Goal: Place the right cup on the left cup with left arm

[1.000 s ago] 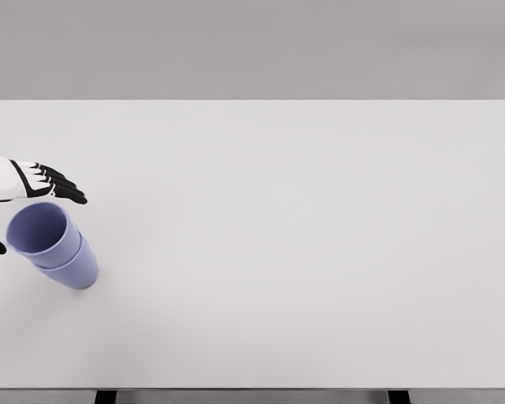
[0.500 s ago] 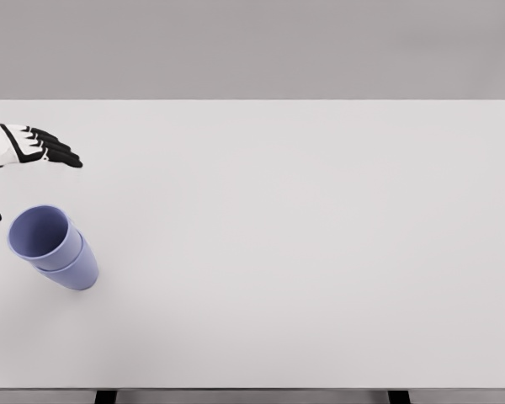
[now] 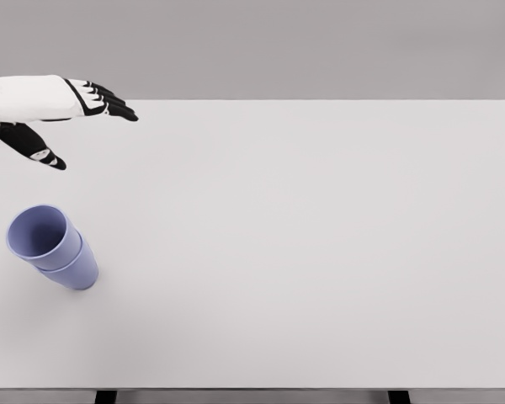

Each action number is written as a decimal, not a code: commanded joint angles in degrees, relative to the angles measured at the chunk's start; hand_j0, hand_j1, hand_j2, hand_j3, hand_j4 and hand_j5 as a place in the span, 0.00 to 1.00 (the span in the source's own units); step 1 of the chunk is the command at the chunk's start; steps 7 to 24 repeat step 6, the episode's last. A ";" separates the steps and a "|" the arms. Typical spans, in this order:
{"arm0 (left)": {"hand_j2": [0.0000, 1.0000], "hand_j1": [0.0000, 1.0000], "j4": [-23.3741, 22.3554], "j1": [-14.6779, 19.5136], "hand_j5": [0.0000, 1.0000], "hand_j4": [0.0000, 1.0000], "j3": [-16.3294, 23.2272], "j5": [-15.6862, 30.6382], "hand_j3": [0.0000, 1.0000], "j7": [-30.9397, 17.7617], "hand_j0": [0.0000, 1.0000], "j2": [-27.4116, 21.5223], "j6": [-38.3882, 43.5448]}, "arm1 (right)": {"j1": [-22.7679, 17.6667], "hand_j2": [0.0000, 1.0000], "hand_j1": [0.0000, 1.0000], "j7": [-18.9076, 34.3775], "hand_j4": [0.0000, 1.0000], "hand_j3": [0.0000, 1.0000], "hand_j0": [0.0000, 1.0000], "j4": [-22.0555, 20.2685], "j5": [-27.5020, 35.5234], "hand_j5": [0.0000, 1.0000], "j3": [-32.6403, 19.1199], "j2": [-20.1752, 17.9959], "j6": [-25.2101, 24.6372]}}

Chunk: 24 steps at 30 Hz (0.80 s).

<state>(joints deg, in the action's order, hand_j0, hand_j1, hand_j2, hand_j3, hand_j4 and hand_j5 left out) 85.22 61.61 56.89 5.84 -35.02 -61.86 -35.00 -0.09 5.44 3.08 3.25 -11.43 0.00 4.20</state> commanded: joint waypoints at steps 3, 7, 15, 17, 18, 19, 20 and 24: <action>1.00 1.00 -2.60 -0.18 1.00 1.00 0.15 -1.26 1.00 0.02 1.00 6.84 0.00 | 0.00 1.00 1.00 0.01 1.00 1.00 1.00 0.00 0.00 1.00 0.00 0.00 0.02; 1.00 1.00 -2.78 -1.67 1.00 1.00 0.24 -1.71 1.00 0.02 1.00 8.60 0.28 | 0.00 1.00 1.00 0.01 1.00 1.00 1.00 0.00 0.00 1.00 0.00 0.00 0.02; 1.00 1.00 -2.78 -1.67 1.00 1.00 0.24 -1.71 1.00 0.02 1.00 8.60 0.28 | 0.00 1.00 1.00 0.01 1.00 1.00 1.00 0.00 0.00 1.00 0.00 0.00 0.02; 1.00 1.00 -2.78 -1.67 1.00 1.00 0.24 -1.71 1.00 0.02 1.00 8.60 0.28 | 0.00 1.00 1.00 0.01 1.00 1.00 1.00 0.00 0.00 1.00 0.00 0.00 0.02; 1.00 1.00 -2.78 -1.67 1.00 1.00 0.24 -1.71 1.00 0.02 1.00 8.60 0.28 | 0.00 1.00 1.00 0.01 1.00 1.00 1.00 0.00 0.00 1.00 0.00 0.00 0.02; 1.00 1.00 -2.78 -1.67 1.00 1.00 0.24 -1.71 1.00 0.02 1.00 8.60 0.28 | 0.00 1.00 1.00 0.01 1.00 1.00 1.00 0.00 0.00 1.00 0.00 0.00 0.02; 1.00 1.00 -2.78 -1.67 1.00 1.00 0.24 -1.71 1.00 0.02 1.00 8.60 0.28 | 0.00 1.00 1.00 0.01 1.00 1.00 1.00 0.00 0.00 1.00 0.00 0.00 0.02; 1.00 1.00 -2.78 -1.67 1.00 1.00 0.24 -1.71 1.00 0.02 1.00 8.60 0.28 | 0.00 1.00 1.00 0.01 1.00 1.00 1.00 0.00 0.00 1.00 0.00 0.00 0.02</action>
